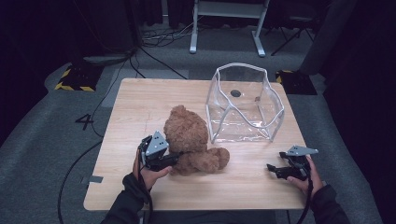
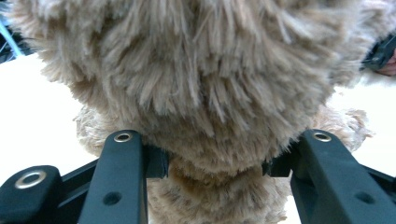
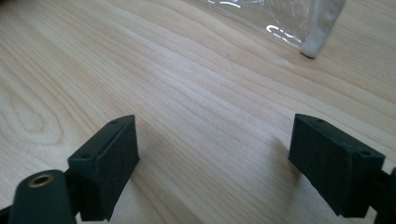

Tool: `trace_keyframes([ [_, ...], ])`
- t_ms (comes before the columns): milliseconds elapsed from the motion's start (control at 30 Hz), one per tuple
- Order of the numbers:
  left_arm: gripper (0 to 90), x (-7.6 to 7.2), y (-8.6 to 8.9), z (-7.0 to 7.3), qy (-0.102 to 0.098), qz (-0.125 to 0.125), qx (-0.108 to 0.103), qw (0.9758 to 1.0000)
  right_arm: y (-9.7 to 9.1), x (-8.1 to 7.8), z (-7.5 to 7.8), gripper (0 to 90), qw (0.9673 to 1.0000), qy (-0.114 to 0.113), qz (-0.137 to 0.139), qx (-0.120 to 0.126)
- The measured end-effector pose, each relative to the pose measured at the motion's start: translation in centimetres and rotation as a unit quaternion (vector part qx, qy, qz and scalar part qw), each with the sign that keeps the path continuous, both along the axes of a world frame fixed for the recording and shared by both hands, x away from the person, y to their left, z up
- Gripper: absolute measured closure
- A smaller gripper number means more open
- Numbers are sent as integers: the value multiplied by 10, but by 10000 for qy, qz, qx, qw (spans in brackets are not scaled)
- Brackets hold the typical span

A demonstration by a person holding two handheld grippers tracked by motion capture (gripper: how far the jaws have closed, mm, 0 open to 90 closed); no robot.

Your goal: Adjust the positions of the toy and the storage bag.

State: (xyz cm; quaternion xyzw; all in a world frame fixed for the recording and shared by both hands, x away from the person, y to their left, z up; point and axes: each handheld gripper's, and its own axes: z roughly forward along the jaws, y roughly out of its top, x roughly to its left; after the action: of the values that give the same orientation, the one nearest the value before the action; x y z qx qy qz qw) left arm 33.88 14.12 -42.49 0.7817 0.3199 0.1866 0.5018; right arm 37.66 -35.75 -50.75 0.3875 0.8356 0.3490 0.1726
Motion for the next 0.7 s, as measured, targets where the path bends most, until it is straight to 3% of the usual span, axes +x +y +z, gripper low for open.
trace_keyframes([
  [100,533,0,7,0,34,60,-34,10000,-3,-1,2,191,9997,-8,256,42],
  [167,533,0,11,0,61,78,-51,9999,-3,-3,8,240,9991,-204,321,163],
  [400,529,-2,28,0,136,81,-106,9998,8,-8,46,265,9954,-666,591,352],
  [533,530,-4,36,-1,150,98,-123,9998,22,-9,74,324,9896,-1197,690,388],
  [600,529,-5,38,0,166,113,-139,9997,29,-9,90,338,9850,-1473,748,491],
  [700,530,-6,41,-1,143,109,-118,9998,42,-6,114,337,9809,-1633,912,535],
])
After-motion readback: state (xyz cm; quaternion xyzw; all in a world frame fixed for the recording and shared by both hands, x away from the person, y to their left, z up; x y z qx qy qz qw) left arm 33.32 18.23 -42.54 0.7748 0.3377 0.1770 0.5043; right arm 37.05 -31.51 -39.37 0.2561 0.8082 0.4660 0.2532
